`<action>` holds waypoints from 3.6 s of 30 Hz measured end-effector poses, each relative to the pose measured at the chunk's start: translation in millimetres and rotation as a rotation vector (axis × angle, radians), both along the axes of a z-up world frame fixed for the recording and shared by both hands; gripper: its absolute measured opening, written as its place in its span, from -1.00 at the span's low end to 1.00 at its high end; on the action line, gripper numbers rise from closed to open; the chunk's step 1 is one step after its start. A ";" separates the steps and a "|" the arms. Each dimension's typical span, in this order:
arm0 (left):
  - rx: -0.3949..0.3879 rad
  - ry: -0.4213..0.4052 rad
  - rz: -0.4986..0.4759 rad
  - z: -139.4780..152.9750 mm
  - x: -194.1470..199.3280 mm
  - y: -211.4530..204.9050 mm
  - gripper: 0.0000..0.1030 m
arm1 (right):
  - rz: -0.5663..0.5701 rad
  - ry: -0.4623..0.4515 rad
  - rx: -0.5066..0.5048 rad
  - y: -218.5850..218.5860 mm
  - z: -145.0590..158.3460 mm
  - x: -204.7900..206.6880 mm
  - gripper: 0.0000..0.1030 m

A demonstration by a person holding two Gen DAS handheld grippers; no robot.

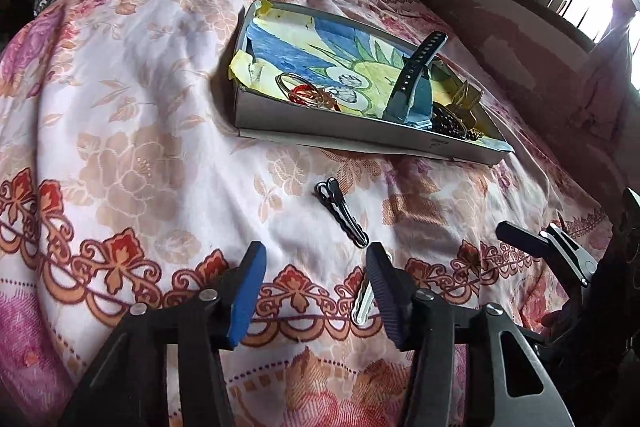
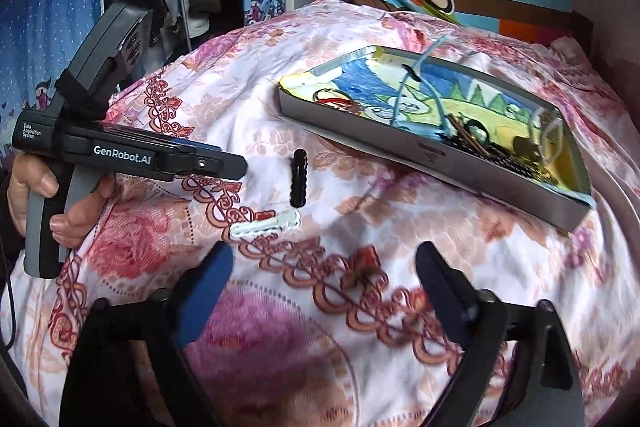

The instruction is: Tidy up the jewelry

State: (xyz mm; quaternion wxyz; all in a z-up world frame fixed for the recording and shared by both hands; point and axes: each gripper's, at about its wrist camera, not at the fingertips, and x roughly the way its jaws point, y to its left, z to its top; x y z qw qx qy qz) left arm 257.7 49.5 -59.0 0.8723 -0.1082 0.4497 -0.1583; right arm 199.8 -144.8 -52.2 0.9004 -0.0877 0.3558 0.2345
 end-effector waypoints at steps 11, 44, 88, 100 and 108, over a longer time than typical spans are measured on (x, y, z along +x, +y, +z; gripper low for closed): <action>-0.121 0.058 -0.090 -19.7 52.1 -3.3 -0.50 | 0.089 0.128 0.013 30.7 -32.1 37.9 -0.22; -0.016 0.085 -0.046 -21.7 49.0 -8.9 -0.71 | 0.056 0.211 0.168 2.9 -40.9 46.0 -0.97; -0.053 0.115 -0.061 11.3 34.2 3.2 -0.98 | -0.083 0.183 0.236 9.9 -10.4 77.1 -0.74; -0.053 0.246 -0.031 -14.7 32.8 1.0 -0.24 | -0.120 0.241 0.185 -4.8 -39.5 79.9 -0.73; -0.063 0.278 0.014 -27.9 40.3 -4.2 -0.29 | -0.079 0.259 0.162 4.2 -48.1 81.4 -0.52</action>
